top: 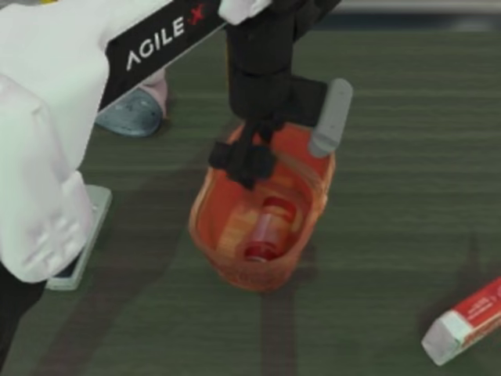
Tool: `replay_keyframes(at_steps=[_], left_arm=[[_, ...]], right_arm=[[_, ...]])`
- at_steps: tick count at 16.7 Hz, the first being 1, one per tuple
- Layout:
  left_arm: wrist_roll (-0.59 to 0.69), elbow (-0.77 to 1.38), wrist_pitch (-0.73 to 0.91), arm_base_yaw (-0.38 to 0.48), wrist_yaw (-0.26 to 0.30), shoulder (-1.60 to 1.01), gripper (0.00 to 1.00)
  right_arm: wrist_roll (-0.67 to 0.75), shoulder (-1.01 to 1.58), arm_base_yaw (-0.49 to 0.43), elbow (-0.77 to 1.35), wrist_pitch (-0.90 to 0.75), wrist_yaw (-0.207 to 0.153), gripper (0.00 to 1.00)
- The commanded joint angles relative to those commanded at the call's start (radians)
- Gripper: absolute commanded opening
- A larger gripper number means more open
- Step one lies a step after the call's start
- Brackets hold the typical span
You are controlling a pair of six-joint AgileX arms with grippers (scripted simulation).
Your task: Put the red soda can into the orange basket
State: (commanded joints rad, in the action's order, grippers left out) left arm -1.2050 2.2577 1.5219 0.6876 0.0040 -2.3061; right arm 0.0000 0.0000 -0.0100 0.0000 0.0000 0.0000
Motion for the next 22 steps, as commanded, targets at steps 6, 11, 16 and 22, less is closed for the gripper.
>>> replay_keyframes(at_steps=[6,11,16,22], left_arm=[[0.0,0.0,0.0,0.0,0.0,0.0,0.1],[0.0,0.0,0.0,0.0,0.0,0.0,0.0],[0.0,0.0,0.0,0.0,0.0,0.0,0.0],[0.0,0.0,0.0,0.0,0.0,0.0,0.0]], right_arm=[[0.0,0.0,0.0,0.0,0.0,0.0,1.0],[0.0,0.0,0.0,0.0,0.0,0.0,1.0],[0.0,0.0,0.0,0.0,0.0,0.0,1.0],[0.0,0.0,0.0,0.0,0.0,0.0,1.0]])
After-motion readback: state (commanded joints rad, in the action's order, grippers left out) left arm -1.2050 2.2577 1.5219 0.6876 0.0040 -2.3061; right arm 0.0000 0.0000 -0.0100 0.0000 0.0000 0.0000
